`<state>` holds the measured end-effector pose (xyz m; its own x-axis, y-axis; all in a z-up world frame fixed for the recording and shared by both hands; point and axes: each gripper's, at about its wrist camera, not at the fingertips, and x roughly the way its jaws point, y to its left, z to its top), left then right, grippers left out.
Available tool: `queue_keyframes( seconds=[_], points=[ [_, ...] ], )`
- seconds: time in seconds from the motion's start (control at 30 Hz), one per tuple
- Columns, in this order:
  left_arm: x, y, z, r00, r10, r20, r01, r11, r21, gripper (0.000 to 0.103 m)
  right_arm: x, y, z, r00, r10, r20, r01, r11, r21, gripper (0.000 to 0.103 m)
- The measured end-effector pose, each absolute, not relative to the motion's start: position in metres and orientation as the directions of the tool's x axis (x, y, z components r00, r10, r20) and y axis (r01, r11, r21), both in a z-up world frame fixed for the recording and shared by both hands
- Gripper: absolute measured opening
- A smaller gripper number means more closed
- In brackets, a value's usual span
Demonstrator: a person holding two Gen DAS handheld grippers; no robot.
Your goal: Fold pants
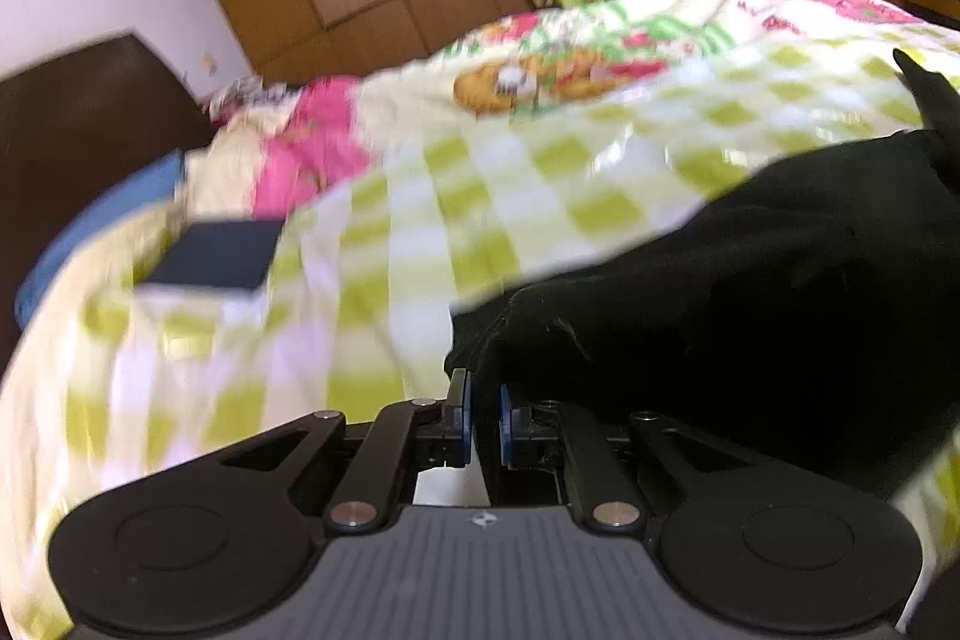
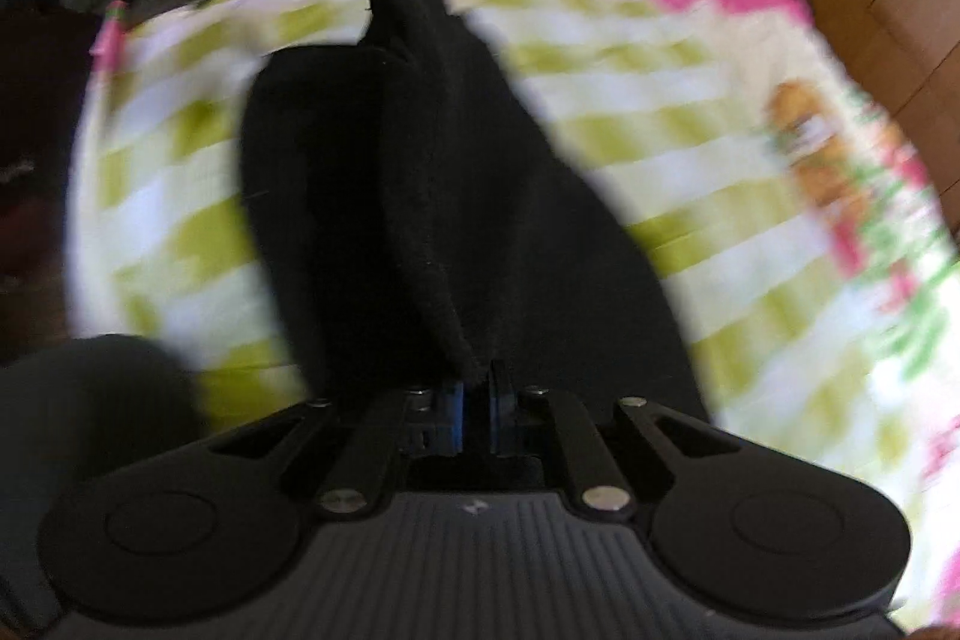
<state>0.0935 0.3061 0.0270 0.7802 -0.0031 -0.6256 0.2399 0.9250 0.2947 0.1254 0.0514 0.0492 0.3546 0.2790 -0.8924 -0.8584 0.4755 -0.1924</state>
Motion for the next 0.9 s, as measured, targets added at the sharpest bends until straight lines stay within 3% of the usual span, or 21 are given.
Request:
queue_keyframes(
  seconds=[0.43,0.73,0.9],
  points=[
    [0.056,0.310,-0.019,0.746,0.073,-0.662,0.207,0.920,0.334,0.027,0.094,0.073,-0.013,0.372,0.201,-0.906,-0.846,0.474,-0.242,0.011],
    [0.032,0.315,-0.028,0.732,0.186,-0.655,0.149,0.895,0.421,0.030,0.084,0.071,-0.015,0.435,0.212,-0.875,-0.812,0.512,-0.280,0.015],
    [0.017,0.298,-0.021,0.761,0.172,-0.625,0.190,0.862,0.469,0.030,0.087,0.069,-0.014,0.442,0.226,-0.868,-0.800,0.537,-0.268,0.016]
  ],
)
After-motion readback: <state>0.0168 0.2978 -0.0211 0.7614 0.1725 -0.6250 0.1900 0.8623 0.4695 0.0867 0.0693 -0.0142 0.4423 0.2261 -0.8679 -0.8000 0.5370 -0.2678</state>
